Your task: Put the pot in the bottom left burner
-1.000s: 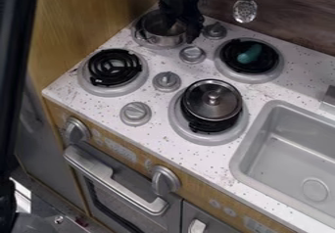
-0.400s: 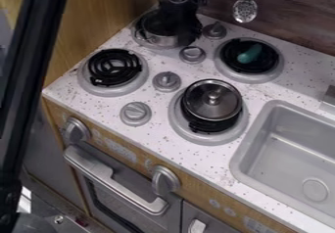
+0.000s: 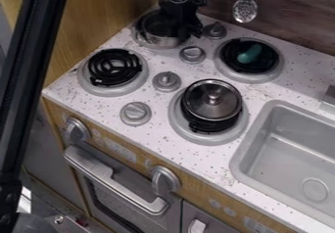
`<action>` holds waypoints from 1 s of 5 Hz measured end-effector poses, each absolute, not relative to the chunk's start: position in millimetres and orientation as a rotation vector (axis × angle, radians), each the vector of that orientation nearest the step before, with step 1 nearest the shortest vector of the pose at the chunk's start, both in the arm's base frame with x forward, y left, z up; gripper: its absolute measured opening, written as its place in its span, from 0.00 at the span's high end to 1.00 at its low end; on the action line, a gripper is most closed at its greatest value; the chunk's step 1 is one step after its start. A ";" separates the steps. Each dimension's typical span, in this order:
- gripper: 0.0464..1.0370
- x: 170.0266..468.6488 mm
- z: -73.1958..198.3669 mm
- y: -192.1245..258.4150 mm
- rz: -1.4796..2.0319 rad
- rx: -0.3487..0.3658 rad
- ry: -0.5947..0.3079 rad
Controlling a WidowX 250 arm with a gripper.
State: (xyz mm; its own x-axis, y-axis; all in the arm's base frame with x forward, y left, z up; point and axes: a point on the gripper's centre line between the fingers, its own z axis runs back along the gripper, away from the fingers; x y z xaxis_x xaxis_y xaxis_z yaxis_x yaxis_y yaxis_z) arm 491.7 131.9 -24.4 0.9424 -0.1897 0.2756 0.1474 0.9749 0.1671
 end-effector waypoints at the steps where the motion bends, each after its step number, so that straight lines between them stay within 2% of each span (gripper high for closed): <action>1: 0.97 490.0 -26.2 129.6 -0.172 0.136 -0.291; 2: 0.98 477.6 -14.4 128.8 -0.183 0.151 -0.298; 3: 0.99 457.8 12.7 128.7 -0.164 0.189 -0.320; 4: 0.99 428.3 20.4 124.9 -0.136 0.195 -0.306; 5: 0.99 398.6 11.5 125.0 -0.095 0.189 -0.274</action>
